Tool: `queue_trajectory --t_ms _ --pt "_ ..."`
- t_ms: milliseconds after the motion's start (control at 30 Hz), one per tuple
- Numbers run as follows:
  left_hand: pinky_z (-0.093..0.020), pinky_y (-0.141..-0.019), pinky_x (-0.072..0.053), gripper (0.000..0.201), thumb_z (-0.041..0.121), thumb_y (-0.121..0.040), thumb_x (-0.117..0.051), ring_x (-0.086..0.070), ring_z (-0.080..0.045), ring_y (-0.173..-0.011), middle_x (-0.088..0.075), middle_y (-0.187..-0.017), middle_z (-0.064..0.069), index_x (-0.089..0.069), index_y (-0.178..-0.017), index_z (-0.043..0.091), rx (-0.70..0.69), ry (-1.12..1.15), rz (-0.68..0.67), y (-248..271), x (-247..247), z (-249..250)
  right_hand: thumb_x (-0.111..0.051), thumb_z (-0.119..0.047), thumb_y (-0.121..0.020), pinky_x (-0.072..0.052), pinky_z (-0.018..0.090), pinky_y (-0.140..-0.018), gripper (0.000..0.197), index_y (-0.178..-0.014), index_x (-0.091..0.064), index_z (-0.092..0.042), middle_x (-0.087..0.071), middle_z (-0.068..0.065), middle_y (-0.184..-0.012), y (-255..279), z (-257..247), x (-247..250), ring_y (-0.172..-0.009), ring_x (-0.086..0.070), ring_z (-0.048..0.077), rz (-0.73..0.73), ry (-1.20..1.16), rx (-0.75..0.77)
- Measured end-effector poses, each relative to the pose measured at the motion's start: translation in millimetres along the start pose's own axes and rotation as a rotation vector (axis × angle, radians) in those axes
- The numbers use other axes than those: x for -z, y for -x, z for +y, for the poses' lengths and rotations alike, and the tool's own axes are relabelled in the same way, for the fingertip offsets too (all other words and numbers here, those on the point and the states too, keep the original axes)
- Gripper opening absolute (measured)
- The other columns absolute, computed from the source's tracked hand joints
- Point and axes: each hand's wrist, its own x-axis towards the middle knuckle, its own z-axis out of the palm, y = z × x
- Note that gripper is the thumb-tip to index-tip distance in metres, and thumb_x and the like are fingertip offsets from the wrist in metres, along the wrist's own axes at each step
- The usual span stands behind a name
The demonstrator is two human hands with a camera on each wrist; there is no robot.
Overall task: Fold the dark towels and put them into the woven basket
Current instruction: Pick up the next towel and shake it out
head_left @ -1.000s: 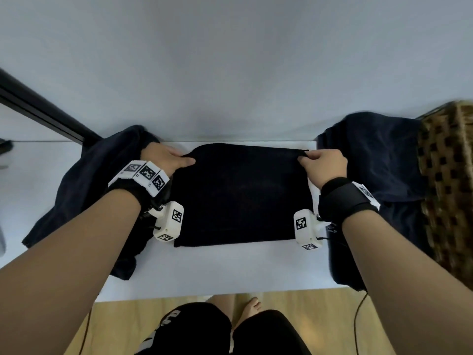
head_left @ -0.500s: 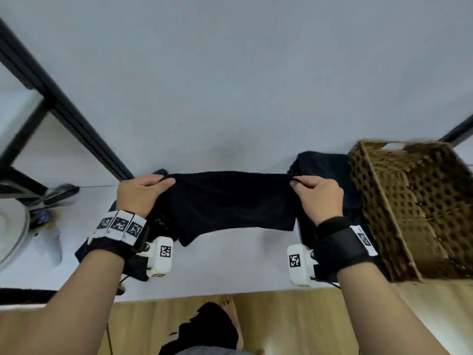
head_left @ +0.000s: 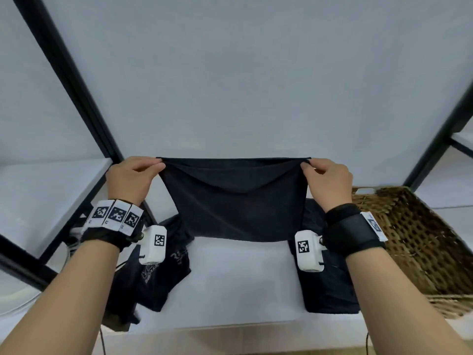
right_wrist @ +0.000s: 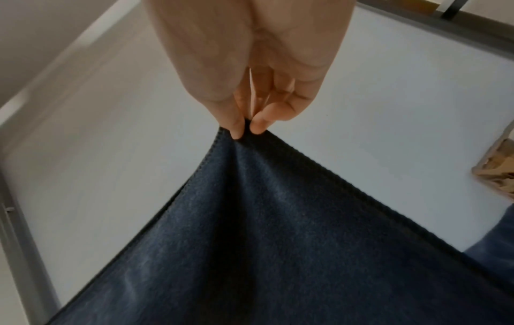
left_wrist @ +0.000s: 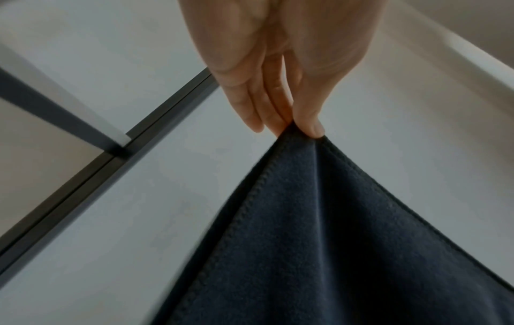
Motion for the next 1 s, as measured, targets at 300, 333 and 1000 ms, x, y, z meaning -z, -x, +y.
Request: queue_trajectory --t_ms 300,333,1000 --pt "-0.005 -0.066 -0.039 0.007 0.017 -0.085 -0.071 -0.060 0.002 -0.073 -0.065 -0.077 0.014 -0.069 -0.081 0.022 0.039 -0.135 -0.046 13 4 0 -0.067 -0.032 -0.088 -0.046 0.025 -0.090 0.018 -0.093 -0.078 -0.019 -0.073 -0.007 -0.085 20 8 8 -0.076 -0.063 0.005 -0.062 -0.012 -0.071" --pt "-0.009 -0.068 -0.039 0.007 0.016 -0.085 -0.070 -0.060 -0.003 -0.075 -0.065 -0.078 0.012 -0.068 -0.081 0.022 0.035 -0.150 -0.065 14 2 -4 -0.068 -0.031 -0.087 -0.047 0.027 -0.093 0.016 -0.092 -0.078 -0.019 -0.074 -0.005 -0.088 22 11 8 -0.081 -0.066 0.009 -0.068 -0.016 -0.079" --pt "-0.025 -0.072 -0.060 0.024 0.001 -0.101 -0.042 -0.072 -0.022 -0.082 -0.062 -0.108 -0.017 -0.056 -0.086 0.013 0.378 0.133 -0.242 -11 -72 -69 -0.063 -0.005 -0.088 -0.057 0.042 -0.089 0.021 -0.083 -0.070 -0.024 -0.071 0.000 -0.102 -29 71 -58 -0.091 -0.073 0.020 -0.272 -0.311 -0.292"
